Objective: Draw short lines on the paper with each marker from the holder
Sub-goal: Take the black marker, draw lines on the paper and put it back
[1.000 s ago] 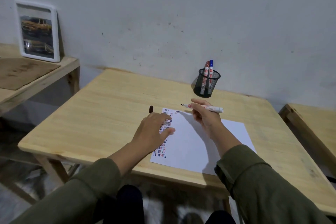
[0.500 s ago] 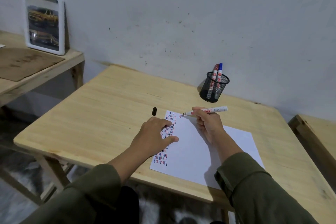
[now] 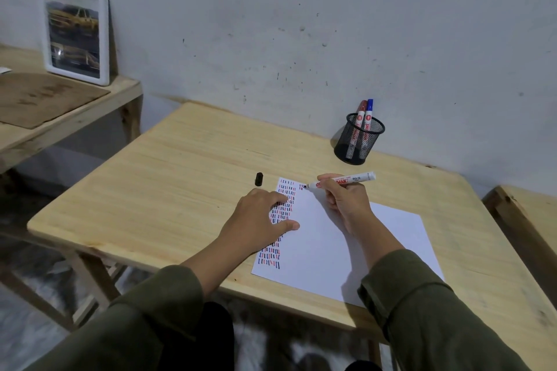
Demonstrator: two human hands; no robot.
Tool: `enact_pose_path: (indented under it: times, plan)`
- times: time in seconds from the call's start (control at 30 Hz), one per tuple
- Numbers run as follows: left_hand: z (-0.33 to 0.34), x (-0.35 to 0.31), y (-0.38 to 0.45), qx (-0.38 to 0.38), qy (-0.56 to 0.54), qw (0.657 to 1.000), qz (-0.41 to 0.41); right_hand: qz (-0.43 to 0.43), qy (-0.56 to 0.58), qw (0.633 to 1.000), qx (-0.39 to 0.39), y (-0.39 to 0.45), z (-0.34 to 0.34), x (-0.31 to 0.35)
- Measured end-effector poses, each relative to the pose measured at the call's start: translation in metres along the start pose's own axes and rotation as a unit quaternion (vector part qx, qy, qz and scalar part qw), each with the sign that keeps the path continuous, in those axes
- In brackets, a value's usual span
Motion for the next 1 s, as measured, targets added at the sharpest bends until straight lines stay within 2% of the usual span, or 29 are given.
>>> enact_pose_path:
  times: [0.6,0.83,0.9,1.0]
  plan:
    - [-0.002,-0.004,-0.002,0.002,0.009,1.000,-0.005,-0.013,-0.029,1.000,0.002,-0.001,0.001,0.003]
    - [0.000,-0.002,-0.001,-0.007,0.012,1.000,0.010,-0.005,0.014,1.000,-0.015,-0.004,-0.001,0.003]
    - [-0.005,-0.005,-0.001,-0.044,-0.011,0.998,0.033,-0.005,0.057,0.998,-0.022,-0.005,-0.002,0.004]
    - [-0.023,-0.001,0.002,-0.149,-0.044,0.987,0.033,-0.010,0.121,0.993,-0.017,-0.007,-0.003,0.006]
Point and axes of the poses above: each hand's wrist, its own y-axis towards the middle knuckle, its own z-axis out of the palm, x = y × z, the point moved 5 cm from there along y, towards the middle knuckle, and after that the axes turned 8 degrees about x, right-handed, at the moved point
